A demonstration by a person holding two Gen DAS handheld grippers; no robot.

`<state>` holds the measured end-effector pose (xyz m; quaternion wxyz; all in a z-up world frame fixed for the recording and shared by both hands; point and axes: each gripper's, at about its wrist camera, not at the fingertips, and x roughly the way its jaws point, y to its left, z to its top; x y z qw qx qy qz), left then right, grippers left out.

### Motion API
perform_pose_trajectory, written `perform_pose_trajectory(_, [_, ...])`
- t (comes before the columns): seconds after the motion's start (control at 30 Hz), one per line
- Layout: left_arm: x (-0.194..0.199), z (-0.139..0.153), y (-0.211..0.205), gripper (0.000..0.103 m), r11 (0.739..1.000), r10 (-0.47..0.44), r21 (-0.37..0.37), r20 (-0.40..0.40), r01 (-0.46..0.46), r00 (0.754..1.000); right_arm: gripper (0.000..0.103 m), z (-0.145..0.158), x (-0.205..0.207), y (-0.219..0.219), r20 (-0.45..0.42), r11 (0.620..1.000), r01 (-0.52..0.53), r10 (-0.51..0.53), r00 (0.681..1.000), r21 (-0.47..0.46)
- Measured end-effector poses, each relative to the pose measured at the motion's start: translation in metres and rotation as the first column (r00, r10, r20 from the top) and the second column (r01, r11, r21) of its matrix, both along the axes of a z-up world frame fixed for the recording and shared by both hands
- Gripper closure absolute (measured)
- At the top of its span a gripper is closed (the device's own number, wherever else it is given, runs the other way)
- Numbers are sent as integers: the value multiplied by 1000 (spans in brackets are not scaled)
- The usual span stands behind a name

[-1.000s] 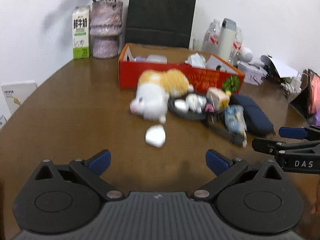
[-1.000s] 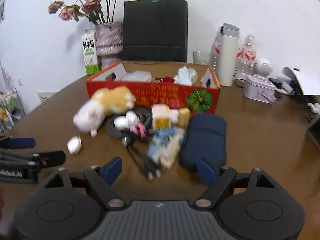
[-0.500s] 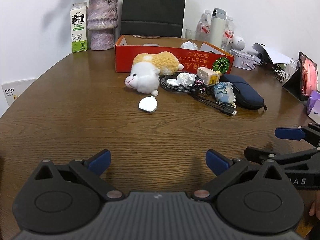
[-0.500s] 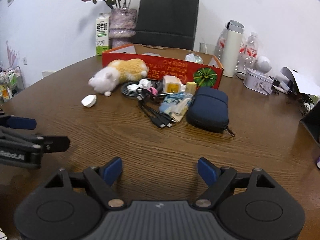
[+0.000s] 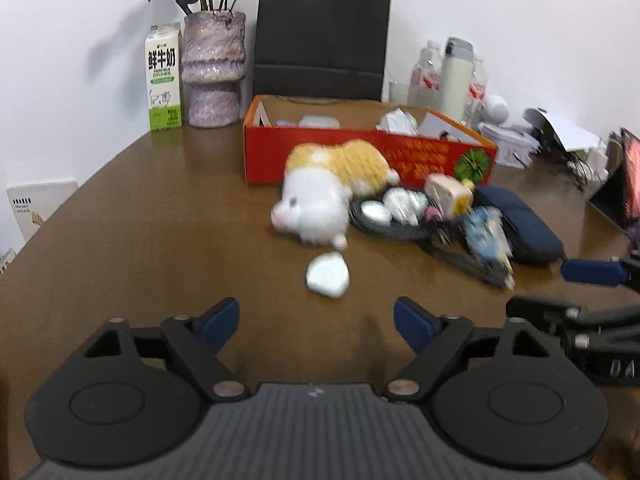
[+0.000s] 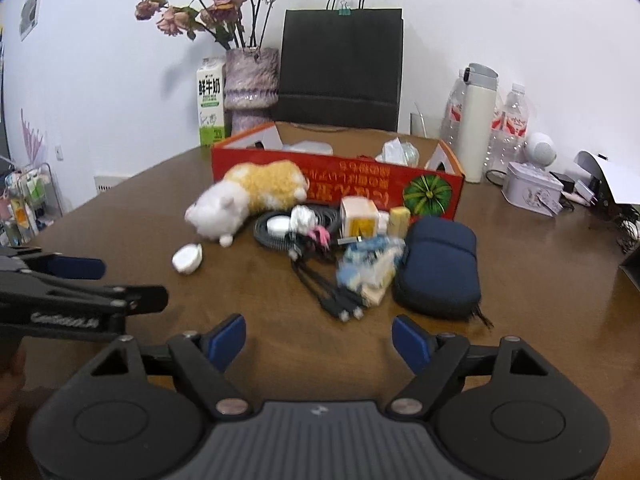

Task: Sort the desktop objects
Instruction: 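Grasp the small white piece with the left gripper while the right grasps a white figurine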

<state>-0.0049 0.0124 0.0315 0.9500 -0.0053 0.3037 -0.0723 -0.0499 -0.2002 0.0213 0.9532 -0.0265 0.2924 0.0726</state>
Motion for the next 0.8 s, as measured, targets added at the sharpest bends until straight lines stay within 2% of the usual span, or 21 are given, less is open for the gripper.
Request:
perform_pose_trajectory(0.07, [19,1,1,26,1000,-11,-25,-6,10,1000,29,3,14,6,8,1000,-21,21,1000,2])
perform_pose_trajectory(0.2, [45,-4,-3,31,998,-33,-51,-43,30,999,32,10,44,17,27,999,-52,51,998,2])
perform_pose_trajectory(0.27, [49,-8,-6,52,998,-50,-38,-55,48,997,37,12,63,20,22,999,-51,51,998,9])
perform_pose_trajectory(0.37, [47,-13,-9,75,998,-56,-22,-51,55,997,43,12,88,20,1,997,-44,44,999,67])
perform_pose_trajectory(0.43, [45,-13,-8,75,998,-64,-22,-44,63,997,55,11,106,19,-16,994,-36,37,999,102])
perform_pose_trajectory(0.53, [44,-14,-4,75,997,-61,-56,-38,59,997,70,4,129,23,-19,996,-38,40,999,85])
perform_pose_trajectory(0.67, [47,-14,2,75,995,-44,-92,-39,40,998,86,-9,153,29,-66,996,-40,45,997,75])
perform_pose_trajectory(0.7, [48,-14,4,75,994,-48,-105,-42,43,998,93,-13,157,31,-77,997,-32,38,996,75])
perform_pose_trajectory(0.8, [48,-14,5,75,992,-44,-116,-45,38,998,95,-16,155,32,-66,997,-21,25,997,73])
